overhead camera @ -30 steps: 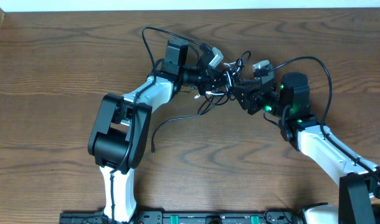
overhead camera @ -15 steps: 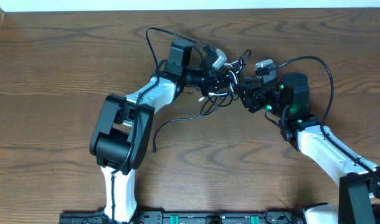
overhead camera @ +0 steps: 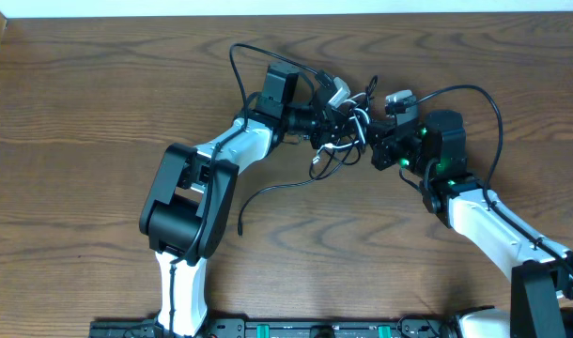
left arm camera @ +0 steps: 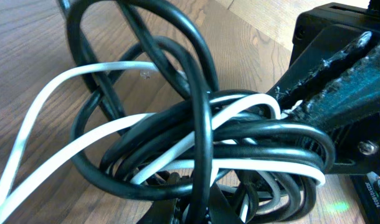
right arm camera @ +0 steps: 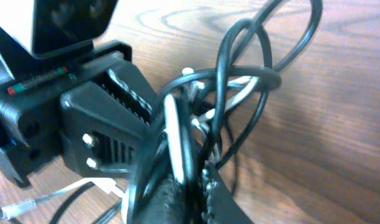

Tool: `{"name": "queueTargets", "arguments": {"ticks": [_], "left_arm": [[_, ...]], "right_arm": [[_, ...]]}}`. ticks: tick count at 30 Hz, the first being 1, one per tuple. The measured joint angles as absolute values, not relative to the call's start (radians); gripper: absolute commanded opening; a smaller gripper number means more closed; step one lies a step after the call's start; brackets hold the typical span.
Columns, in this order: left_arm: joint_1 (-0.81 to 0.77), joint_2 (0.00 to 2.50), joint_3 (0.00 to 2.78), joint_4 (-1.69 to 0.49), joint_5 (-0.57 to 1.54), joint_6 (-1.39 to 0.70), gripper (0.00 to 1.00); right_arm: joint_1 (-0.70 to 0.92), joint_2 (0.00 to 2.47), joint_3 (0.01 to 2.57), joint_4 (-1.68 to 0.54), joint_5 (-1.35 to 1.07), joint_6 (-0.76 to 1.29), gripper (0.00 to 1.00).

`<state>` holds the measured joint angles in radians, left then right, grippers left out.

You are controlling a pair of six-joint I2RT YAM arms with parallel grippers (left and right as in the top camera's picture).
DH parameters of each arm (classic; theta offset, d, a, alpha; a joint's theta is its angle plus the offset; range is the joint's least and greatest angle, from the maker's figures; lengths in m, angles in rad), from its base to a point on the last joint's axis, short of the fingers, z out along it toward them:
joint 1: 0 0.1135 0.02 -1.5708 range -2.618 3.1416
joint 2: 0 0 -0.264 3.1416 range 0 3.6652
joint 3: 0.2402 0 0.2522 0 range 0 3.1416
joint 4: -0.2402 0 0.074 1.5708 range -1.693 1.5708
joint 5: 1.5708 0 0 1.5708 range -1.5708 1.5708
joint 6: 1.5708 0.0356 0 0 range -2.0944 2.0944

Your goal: Untangle cables

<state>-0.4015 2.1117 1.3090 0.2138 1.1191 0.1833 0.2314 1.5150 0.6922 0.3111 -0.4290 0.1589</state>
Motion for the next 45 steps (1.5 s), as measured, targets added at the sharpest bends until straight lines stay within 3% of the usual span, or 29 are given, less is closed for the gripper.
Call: {"name": "queueTargets", "arguments": {"ticks": [7,9,10,11,16,18,20,34,45], "left_arm": [[-0.401,2.112,1.309,0.214,1.119,0.183,0.09],[-0.4,2.112,1.309,0.214,1.119,0.181,0.17],[-0.397,2.112,1.309,0.214,1.12,0.177,0.29],[-0.395,2.112,1.309,0.215,1.123,0.173,0.33],[-0.358,2.111,1.309,0.217,1.132,0.121,0.43],[-0.336,2.107,1.309,0.216,1.135,0.102,0.6],[-0.317,2.096,1.309,0.215,1.135,0.092,0.66],[-0.342,1.933,1.312,0.077,1.036,0.082,0.7],[-0.487,1.934,1.312,-0.007,0.779,0.089,0.75]], "right_arm": [[0.231,1.515,0.692,0.311,-0.429,0.159,0.01],[0.231,1.515,0.692,0.311,-0.426,0.163,0.01],[0.231,1.515,0.692,0.311,-0.419,0.172,0.01],[0.23,1.516,0.692,0.311,-0.41,0.183,0.01],[0.181,1.521,0.692,0.311,-0.379,0.309,0.01],[0.154,1.523,0.692,0.311,-0.362,0.376,0.01],[0.13,1.525,0.692,0.311,-0.346,0.46,0.01],[0.114,1.528,0.689,0.496,-0.327,0.991,0.01],[0.131,1.529,0.688,0.583,-0.343,1.185,0.01]]}}
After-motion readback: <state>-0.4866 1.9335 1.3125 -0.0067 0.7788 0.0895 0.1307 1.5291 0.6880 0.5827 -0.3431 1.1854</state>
